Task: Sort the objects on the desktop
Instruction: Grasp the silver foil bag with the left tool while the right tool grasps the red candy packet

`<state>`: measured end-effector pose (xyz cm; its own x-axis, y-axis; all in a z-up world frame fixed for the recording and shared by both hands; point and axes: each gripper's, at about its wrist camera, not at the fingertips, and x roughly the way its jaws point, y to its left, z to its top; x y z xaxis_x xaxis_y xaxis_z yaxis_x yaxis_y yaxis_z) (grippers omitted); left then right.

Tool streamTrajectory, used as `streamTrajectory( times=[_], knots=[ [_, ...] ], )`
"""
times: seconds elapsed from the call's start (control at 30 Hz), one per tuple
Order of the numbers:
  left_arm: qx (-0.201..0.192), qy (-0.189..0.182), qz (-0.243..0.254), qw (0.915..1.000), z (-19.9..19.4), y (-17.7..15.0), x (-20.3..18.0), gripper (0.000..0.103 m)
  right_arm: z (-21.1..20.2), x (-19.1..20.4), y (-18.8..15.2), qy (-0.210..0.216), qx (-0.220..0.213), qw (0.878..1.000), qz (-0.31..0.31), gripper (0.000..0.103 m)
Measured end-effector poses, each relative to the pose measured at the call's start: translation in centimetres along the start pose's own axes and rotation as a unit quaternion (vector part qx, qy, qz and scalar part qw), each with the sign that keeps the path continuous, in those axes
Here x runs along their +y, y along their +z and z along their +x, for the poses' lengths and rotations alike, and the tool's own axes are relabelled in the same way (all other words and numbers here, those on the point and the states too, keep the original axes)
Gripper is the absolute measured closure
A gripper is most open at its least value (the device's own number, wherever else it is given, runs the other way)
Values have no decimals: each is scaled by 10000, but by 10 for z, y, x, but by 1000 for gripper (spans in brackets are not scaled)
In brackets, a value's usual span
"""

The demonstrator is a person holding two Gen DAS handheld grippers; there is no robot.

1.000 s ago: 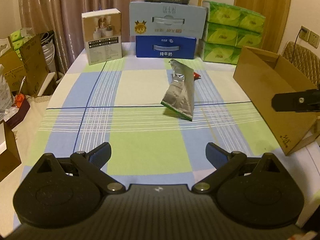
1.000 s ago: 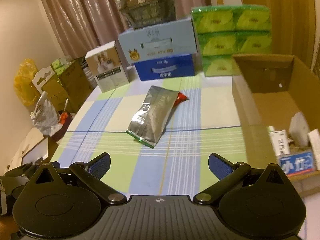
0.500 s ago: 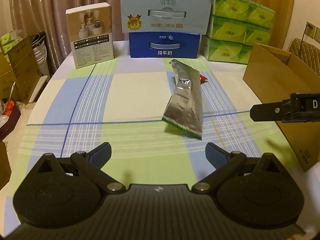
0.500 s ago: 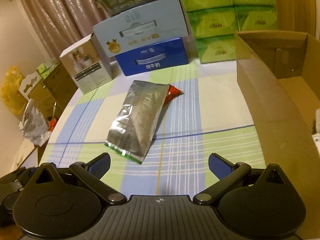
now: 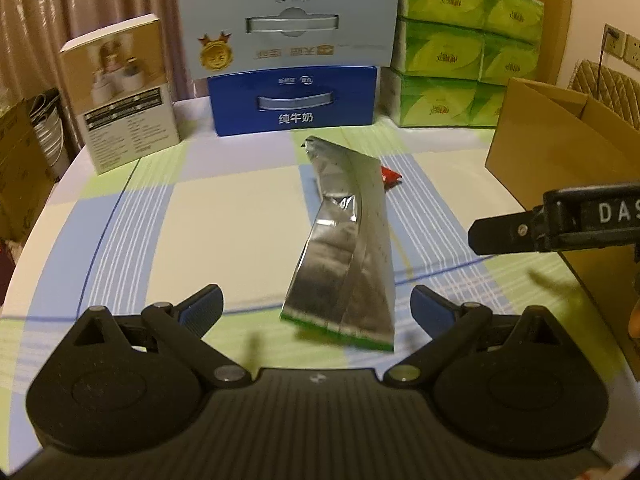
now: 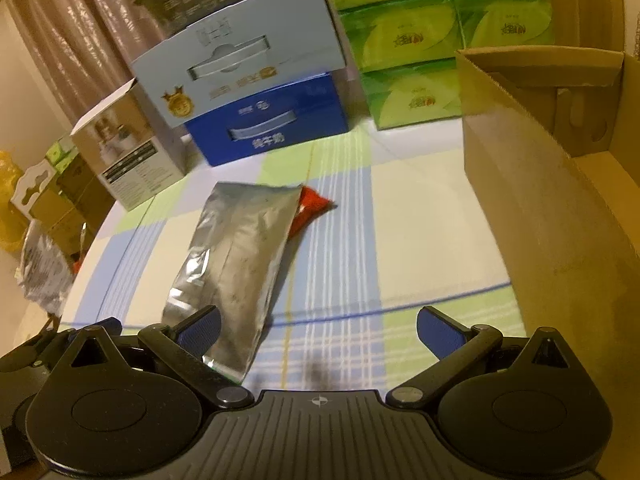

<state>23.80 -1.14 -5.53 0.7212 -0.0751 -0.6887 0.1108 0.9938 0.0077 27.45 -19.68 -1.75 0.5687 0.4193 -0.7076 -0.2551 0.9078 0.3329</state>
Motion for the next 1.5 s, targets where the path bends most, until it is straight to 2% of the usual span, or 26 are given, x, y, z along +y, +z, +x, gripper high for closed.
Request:
streamTrajectory(
  times=[0.2,0.3,0.43,0.57,0.73,1.03,1.3,1.4,1.5],
  knots=[
    [66,-69,191,9998,25,10,-3,7,11,-7,10,-61,-33,9999,144,2],
    [79,-108,316,9994,35,16,-8,12,16,-9,14,-88,-51,9998,179,2],
    [114,-202,432,9988,45,24,-15,23,20,-14,15,-114,-62,9996,265,2],
    [162,-189,505,9984,56,27,-19,23,26,-15,16,-148,-25,9996,244,2],
    [290,-248,514,9979,65,29,-19,42,31,-16,14,-193,26,9996,198,2],
    [407,-234,257,9986,54,30,-4,56,29,-15,13,-207,28,9997,108,2],
    [378,207,-129,9990,36,28,41,60,36,-5,13,-100,65,9999,-54,2],
    [313,266,-186,9990,37,26,52,56,40,0,14,-89,47,9998,-151,2],
    [299,376,-28,9988,38,24,53,51,45,7,16,-103,16,9992,-378,2]
  ],
)
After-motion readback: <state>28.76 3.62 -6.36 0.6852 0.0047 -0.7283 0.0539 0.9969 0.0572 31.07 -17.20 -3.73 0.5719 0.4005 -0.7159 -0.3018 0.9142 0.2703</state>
